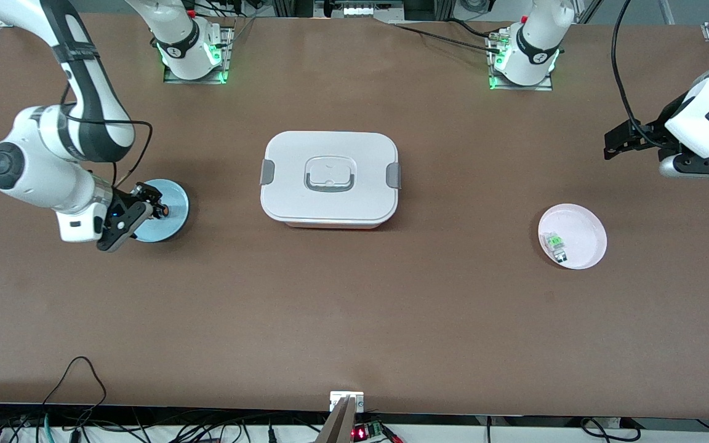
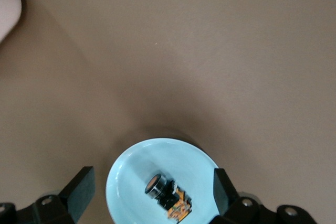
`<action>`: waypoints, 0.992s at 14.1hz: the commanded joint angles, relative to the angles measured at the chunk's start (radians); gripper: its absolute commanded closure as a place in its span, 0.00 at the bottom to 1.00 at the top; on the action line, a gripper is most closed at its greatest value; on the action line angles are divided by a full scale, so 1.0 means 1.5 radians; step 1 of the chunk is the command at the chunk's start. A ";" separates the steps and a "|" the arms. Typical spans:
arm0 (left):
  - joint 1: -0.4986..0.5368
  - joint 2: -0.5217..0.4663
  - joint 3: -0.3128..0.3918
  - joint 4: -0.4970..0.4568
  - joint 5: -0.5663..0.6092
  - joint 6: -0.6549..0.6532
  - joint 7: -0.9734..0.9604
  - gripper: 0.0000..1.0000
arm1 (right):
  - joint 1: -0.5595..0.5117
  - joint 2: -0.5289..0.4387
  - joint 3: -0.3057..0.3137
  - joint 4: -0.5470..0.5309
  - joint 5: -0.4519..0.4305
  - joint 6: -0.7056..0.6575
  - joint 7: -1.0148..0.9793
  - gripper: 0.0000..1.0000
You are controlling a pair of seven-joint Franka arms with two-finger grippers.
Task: Transfer orange switch to right arm and place
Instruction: 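Open the right gripper and lift it away from the plate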
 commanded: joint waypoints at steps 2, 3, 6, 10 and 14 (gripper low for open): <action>0.002 -0.003 -0.003 0.001 0.009 -0.003 0.001 0.00 | 0.037 -0.039 0.004 0.048 0.010 -0.099 0.199 0.00; 0.002 -0.002 -0.003 0.001 0.009 -0.003 0.001 0.00 | 0.044 -0.047 0.004 0.060 0.009 -0.115 0.252 0.00; 0.002 -0.003 -0.003 0.001 0.010 -0.003 0.001 0.00 | 0.069 -0.079 0.004 0.082 0.005 -0.175 0.430 0.00; 0.002 -0.002 -0.003 0.001 0.010 -0.003 0.001 0.00 | 0.117 -0.107 0.003 0.153 -0.033 -0.305 0.680 0.00; 0.002 -0.001 -0.003 0.001 0.009 -0.003 0.001 0.00 | 0.103 -0.107 -0.019 0.254 -0.052 -0.448 0.707 0.00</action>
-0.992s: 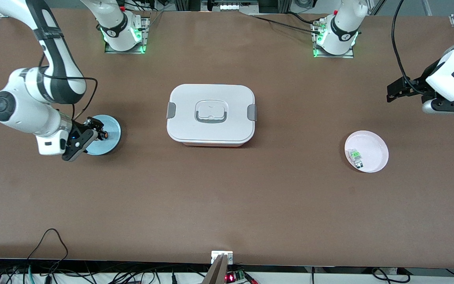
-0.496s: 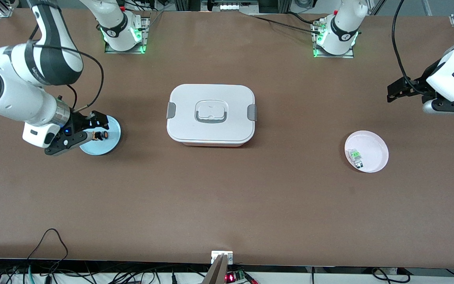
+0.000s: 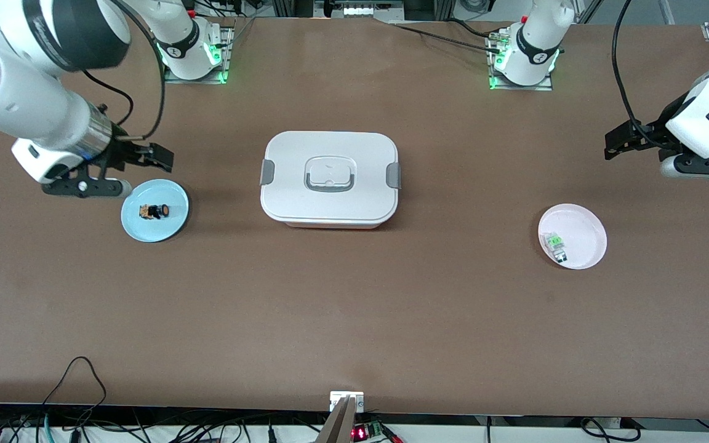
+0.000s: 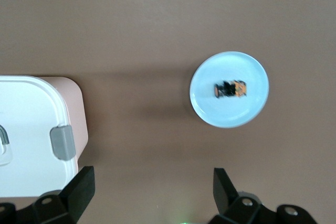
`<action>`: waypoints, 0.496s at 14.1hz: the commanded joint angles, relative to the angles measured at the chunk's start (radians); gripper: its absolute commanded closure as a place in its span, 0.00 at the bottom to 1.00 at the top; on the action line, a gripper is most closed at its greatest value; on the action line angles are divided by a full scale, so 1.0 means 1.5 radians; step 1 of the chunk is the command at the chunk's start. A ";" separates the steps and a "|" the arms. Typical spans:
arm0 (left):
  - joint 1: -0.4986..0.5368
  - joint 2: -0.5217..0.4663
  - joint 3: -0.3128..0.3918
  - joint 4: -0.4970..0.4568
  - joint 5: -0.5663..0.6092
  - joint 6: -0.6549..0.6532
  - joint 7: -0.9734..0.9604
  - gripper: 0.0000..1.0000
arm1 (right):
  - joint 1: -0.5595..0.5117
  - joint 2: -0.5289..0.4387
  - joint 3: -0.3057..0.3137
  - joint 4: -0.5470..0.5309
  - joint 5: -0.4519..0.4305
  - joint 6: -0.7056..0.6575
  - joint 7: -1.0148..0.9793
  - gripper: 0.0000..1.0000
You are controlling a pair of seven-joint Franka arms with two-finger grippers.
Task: Transfer orange switch to right arm and place
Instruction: 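Open the right gripper and lift it away from the plate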
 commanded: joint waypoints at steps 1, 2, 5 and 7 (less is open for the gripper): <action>0.002 -0.003 -0.003 0.002 0.009 -0.003 0.000 0.00 | -0.014 0.011 -0.032 0.071 -0.024 -0.076 0.011 0.00; 0.002 -0.002 -0.003 0.002 0.009 -0.003 0.000 0.00 | -0.014 0.011 -0.042 0.077 -0.041 -0.086 0.011 0.00; 0.002 -0.003 -0.003 0.001 0.009 -0.003 0.000 0.00 | -0.017 0.010 -0.055 0.088 -0.075 -0.093 0.015 0.00; 0.002 -0.003 -0.003 0.001 0.009 -0.003 0.000 0.00 | -0.016 0.010 -0.096 0.081 -0.086 -0.089 -0.007 0.00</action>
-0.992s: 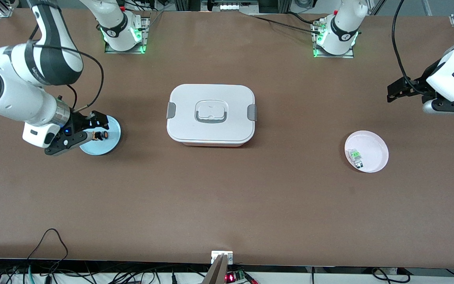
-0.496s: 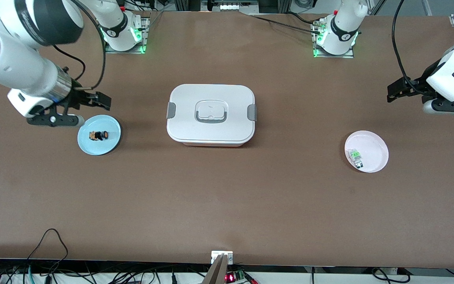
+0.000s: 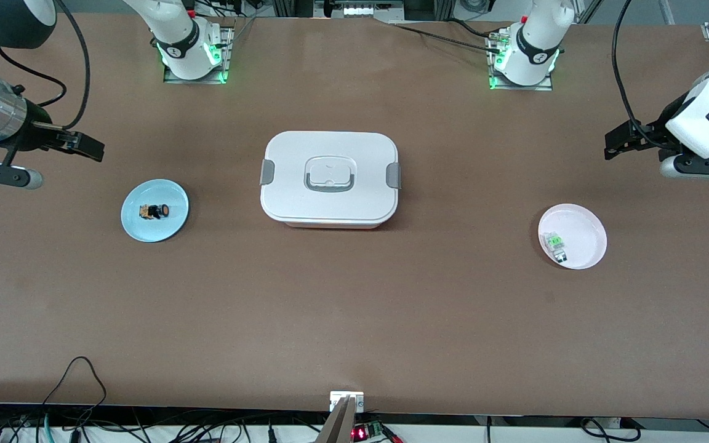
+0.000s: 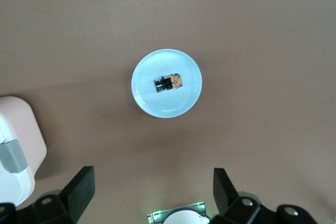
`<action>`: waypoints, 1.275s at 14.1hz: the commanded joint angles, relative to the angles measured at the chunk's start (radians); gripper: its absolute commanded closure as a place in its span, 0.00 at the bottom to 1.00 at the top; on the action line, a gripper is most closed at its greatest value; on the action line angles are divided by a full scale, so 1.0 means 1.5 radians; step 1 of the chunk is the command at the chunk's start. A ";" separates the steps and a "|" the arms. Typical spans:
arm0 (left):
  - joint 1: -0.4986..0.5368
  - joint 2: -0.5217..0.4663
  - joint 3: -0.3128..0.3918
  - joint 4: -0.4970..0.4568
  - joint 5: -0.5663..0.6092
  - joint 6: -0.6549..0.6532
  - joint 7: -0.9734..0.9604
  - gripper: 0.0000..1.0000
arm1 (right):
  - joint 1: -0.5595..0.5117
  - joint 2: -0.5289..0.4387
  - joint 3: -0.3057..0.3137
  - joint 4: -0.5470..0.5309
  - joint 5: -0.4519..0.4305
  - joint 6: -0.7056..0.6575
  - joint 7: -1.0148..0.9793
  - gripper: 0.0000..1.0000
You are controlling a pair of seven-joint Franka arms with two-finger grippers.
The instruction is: Transfer orange switch to right arm and place
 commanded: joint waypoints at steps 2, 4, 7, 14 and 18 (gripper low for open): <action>0.002 -0.002 -0.003 0.002 0.010 -0.003 0.000 0.00 | 0.000 0.010 -0.046 0.010 -0.025 0.005 -0.067 0.00; 0.002 -0.003 -0.003 0.002 0.010 -0.003 0.000 0.00 | 0.033 0.004 -0.107 -0.010 -0.021 0.046 -0.115 0.00; 0.002 -0.003 -0.003 0.001 0.010 -0.003 0.000 0.00 | 0.040 -0.002 -0.121 -0.023 -0.017 0.053 -0.121 0.00; 0.002 -0.003 -0.004 0.002 0.010 -0.003 -0.001 0.00 | 0.038 -0.003 -0.138 -0.043 0.028 0.100 -0.164 0.00; 0.002 -0.003 -0.003 0.002 0.010 -0.003 0.000 0.00 | 0.039 -0.021 -0.151 -0.065 0.039 0.113 -0.200 0.00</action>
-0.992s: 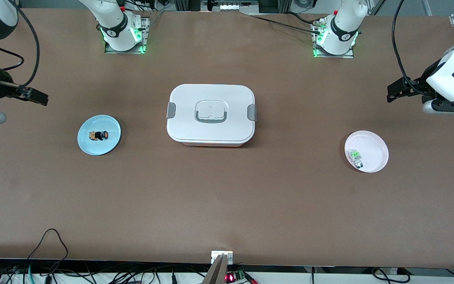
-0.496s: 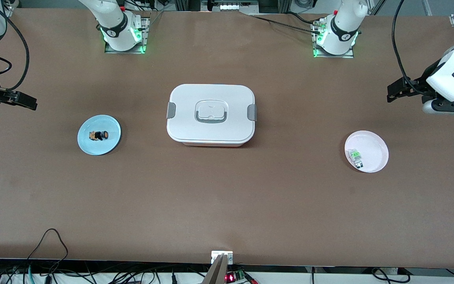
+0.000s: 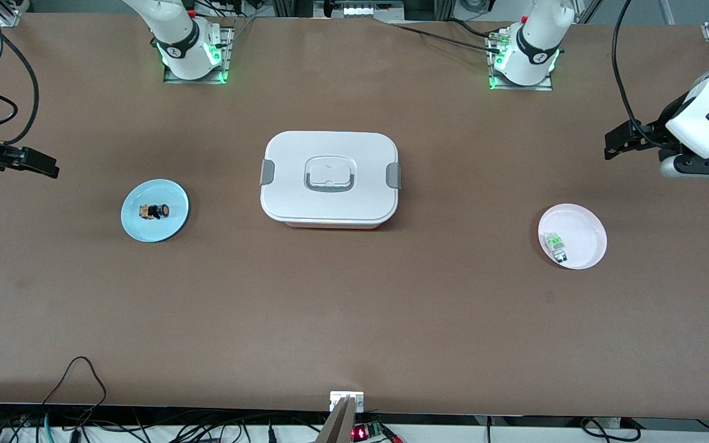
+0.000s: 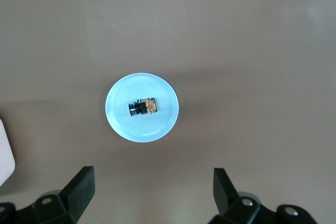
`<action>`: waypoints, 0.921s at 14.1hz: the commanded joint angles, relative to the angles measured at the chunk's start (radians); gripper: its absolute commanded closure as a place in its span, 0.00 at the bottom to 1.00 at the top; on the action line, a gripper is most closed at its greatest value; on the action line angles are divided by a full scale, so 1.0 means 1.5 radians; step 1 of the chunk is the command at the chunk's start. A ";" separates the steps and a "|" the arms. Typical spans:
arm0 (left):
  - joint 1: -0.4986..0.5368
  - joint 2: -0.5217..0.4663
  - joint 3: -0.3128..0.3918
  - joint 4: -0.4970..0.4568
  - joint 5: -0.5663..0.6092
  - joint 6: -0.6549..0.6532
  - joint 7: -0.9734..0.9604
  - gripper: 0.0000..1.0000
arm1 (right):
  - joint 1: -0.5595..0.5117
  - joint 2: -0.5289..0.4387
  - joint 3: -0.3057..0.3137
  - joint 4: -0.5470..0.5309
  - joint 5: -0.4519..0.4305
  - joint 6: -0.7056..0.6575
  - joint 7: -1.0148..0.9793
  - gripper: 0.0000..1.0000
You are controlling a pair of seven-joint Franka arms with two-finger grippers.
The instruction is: Transfer orange switch to right arm and place
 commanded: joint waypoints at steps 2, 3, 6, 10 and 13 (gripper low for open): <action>0.002 -0.003 -0.003 0.002 0.010 -0.003 0.000 0.00 | 0.009 -0.060 -0.007 -0.074 0.010 0.049 -0.037 0.00; 0.002 -0.003 -0.004 0.002 0.010 -0.003 -0.001 0.00 | 0.009 -0.089 -0.007 -0.112 0.011 0.068 -0.037 0.00; 0.002 -0.002 -0.002 0.002 0.010 -0.003 0.000 0.00 | 0.009 -0.130 -0.009 -0.165 0.010 0.082 -0.031 0.00; 0.002 -0.003 -0.002 0.001 0.010 -0.003 0.000 0.00 | 0.009 -0.124 -0.010 -0.133 0.009 0.068 -0.029 0.00; 0.002 -0.003 -0.002 0.002 0.010 -0.003 0.000 0.00 | 0.009 -0.124 -0.018 -0.119 0.007 0.067 -0.031 0.00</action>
